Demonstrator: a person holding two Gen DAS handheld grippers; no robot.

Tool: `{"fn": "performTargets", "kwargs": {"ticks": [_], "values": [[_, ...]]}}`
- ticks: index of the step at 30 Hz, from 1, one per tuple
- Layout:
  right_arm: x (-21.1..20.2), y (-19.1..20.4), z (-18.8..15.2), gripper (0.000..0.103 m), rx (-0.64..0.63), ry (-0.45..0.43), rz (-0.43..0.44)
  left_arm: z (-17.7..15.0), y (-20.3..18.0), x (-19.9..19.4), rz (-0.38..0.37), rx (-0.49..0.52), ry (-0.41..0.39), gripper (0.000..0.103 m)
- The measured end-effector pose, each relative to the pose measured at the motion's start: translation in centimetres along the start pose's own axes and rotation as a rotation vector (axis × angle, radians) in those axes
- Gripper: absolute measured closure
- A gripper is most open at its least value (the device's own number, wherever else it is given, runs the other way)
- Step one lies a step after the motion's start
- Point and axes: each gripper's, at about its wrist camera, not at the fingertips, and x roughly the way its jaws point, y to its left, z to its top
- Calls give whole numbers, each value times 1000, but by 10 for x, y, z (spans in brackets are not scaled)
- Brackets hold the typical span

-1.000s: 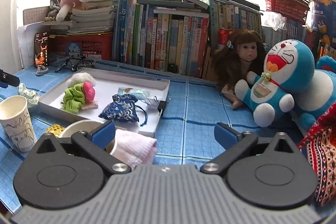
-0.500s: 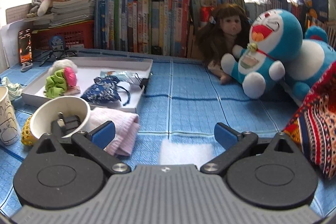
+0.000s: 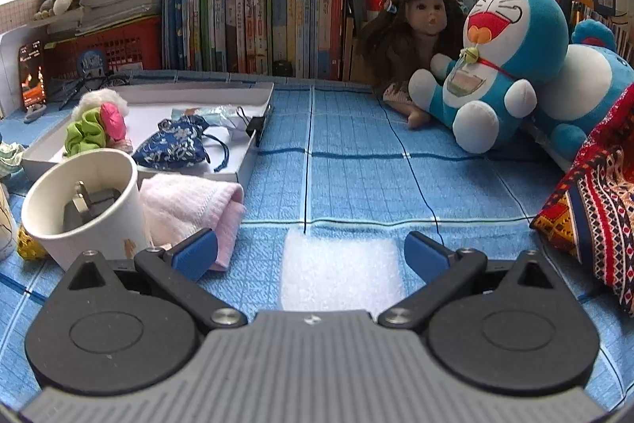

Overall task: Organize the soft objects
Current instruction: 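Grasp the green checked cloth with the left tool while the right tool grasps the white foam block, then lift the cloth and foam block and carry both over the white tray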

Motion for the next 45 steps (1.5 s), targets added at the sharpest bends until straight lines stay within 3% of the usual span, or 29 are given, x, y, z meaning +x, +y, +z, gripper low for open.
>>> {"fn": "performTargets", "kwargs": {"ticks": [9, 19, 21, 23, 25, 26, 30, 45], "values": [[8, -4, -9, 0, 37, 32, 10, -4, -2, 15, 18, 7, 12, 10], [-18, -6, -19, 12, 95, -18, 33, -11, -2, 29, 42, 39, 21, 10], [-23, -6, -21, 15, 105, -24, 33, -10, -2, 28, 40, 35, 25, 18], [-26, -8, -23, 25, 121, -22, 25, -9, 0, 26, 35, 19, 28, 29], [-27, -11, -24, 44, 145, -20, 15, -7, 2, 25, 30, 10, 42, 43], [-27, -13, -24, 44, 161, -23, 12, -7, 2, 23, 30, 8, 47, 48], [-30, -19, -19, 45, 206, -39, 18, -5, 4, 17, 28, 12, 45, 52], [-34, -4, 36, 45, 178, -112, 91, 19, -37, -17, -16, 101, -44, 52]]}}
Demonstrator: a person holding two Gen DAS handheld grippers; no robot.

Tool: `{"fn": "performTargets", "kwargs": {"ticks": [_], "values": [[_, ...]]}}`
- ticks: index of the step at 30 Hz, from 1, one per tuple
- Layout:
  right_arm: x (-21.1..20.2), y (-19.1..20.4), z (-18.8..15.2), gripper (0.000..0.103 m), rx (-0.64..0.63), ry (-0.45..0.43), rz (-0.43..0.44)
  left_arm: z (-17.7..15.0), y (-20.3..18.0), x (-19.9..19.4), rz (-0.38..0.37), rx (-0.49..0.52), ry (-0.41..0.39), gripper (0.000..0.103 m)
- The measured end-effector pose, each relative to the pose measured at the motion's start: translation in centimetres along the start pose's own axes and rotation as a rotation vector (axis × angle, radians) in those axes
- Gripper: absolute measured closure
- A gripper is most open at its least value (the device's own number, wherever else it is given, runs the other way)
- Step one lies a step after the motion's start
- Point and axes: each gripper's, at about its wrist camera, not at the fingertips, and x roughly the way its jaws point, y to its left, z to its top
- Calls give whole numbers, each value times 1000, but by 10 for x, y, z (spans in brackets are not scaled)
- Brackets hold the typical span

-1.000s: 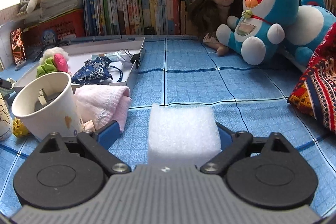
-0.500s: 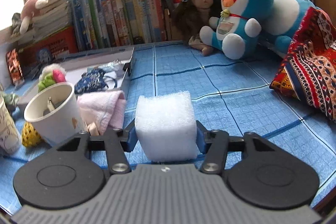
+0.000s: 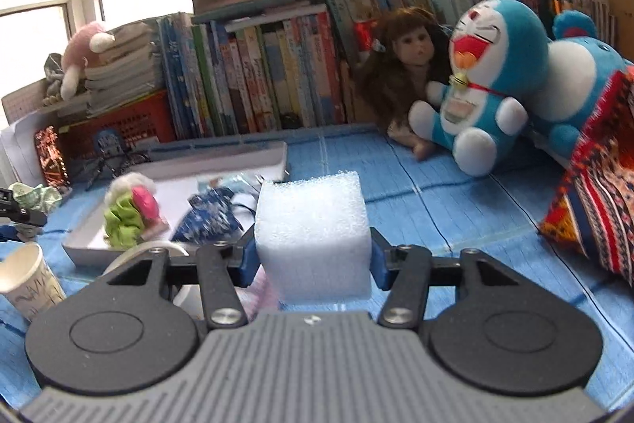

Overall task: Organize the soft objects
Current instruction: 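Lift the cloth and foam block and carry both over the white tray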

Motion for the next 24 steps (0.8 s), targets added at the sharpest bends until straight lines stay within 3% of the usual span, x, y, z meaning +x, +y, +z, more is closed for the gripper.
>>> {"fn": "performTargets", "kwargs": {"ticks": [12, 24], "values": [[32, 24, 39, 45, 8, 41, 78, 17, -57, 6, -41, 84, -39, 52], [77, 50, 68, 45, -37, 156, 98, 53, -116, 31, -63, 210, -61, 51]]}}
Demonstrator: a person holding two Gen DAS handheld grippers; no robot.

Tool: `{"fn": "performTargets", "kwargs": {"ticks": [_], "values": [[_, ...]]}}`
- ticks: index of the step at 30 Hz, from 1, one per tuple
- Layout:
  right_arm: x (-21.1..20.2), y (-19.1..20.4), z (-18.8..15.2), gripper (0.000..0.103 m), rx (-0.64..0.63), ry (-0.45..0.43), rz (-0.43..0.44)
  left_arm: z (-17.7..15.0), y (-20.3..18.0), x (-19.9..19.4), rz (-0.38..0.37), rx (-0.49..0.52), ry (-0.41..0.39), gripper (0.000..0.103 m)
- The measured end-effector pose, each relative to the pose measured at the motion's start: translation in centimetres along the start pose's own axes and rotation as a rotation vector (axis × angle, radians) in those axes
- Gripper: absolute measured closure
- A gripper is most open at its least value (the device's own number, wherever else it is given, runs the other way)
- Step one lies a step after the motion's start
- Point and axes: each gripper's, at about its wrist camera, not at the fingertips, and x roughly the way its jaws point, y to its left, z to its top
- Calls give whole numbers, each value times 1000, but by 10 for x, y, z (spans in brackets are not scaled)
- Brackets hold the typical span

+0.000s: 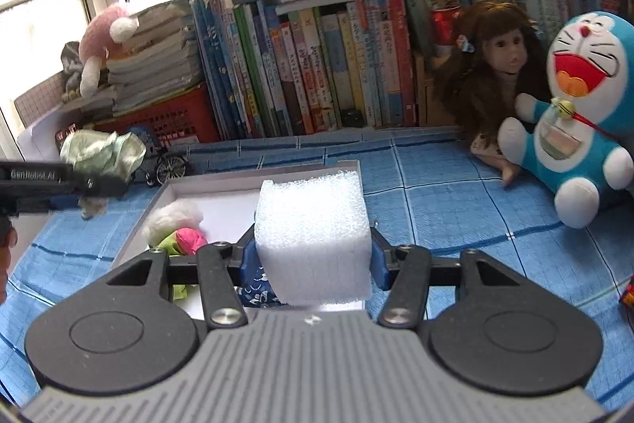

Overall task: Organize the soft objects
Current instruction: 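Lift the cloth and foam block and carry both over the white tray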

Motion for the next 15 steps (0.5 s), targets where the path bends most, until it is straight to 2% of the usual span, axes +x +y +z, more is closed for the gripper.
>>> {"fn": "performTargets", "kwargs": {"ticks": [5, 10, 15], "values": [[23, 5, 3, 45, -26, 78, -24, 11, 0, 26, 39, 3, 19, 51], [46, 10, 1, 45, -76, 176, -48, 21, 7, 60, 14, -22, 106, 50], [60, 15, -4, 45, -127, 212, -69, 24, 13, 85, 52, -22, 130, 50]]}}
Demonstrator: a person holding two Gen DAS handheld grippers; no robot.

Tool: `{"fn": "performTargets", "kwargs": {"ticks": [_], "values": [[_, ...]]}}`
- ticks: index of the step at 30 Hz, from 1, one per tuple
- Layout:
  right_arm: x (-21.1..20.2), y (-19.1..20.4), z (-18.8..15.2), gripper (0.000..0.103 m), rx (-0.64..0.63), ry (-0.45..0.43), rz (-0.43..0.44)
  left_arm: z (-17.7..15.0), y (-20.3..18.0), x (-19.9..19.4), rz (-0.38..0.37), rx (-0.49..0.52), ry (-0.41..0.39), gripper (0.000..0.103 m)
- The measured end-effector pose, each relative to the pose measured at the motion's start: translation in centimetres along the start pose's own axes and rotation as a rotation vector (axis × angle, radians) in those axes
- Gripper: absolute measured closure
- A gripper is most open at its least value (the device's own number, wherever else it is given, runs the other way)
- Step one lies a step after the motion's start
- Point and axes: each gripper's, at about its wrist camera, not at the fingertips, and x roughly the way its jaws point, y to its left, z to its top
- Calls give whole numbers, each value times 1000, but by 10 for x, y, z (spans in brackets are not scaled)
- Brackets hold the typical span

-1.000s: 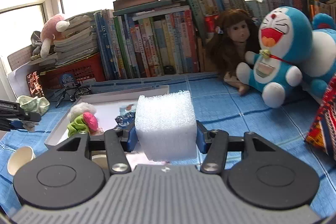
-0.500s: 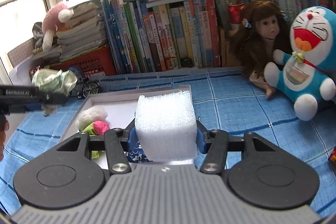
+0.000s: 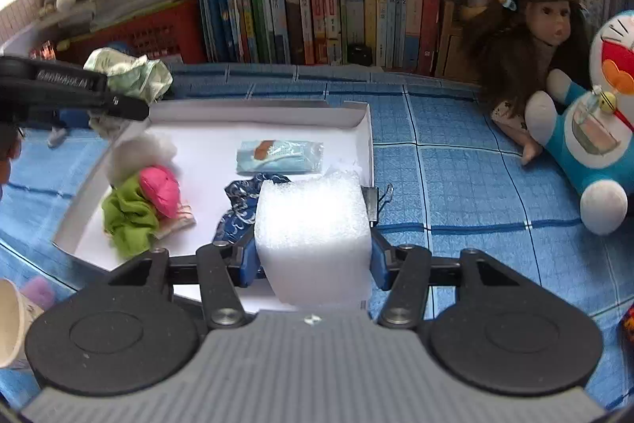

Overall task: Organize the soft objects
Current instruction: 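Lift the cloth and foam block and carry both over the white tray, then lower the cloth into the tray and open the left tool while the right tool releases the foam block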

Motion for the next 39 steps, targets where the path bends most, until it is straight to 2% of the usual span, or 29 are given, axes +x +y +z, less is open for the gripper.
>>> {"fn": "performTargets", "kwargs": {"ticks": [8, 16, 20, 21, 23, 24, 31, 39], "values": [[16, 5, 5, 45, -24, 47, 19, 0, 8, 28, 27, 4, 69, 48], [26, 12, 9, 46, -20, 76, 48, -2, 7, 34, 19, 30, 82, 47], [28, 14, 11, 46, -10, 76, 53, -3, 6, 34, 10, 30, 85, 43], [28, 13, 11, 45, -8, 73, 54, -3, 6, 33, 13, 31, 82, 38], [28, 12, 12, 39, -3, 72, 54, -3, 5, 31, 14, 33, 76, 27], [27, 11, 12, 39, 2, 69, 56, -3, 4, 29, 14, 34, 71, 26], [18, 10, 8, 25, 22, 32, 73, -5, -3, 8, 19, 56, 36, 21], [-8, 12, 4, 17, 33, -36, 75, -18, -16, -31, -6, 95, -22, 18]]}}
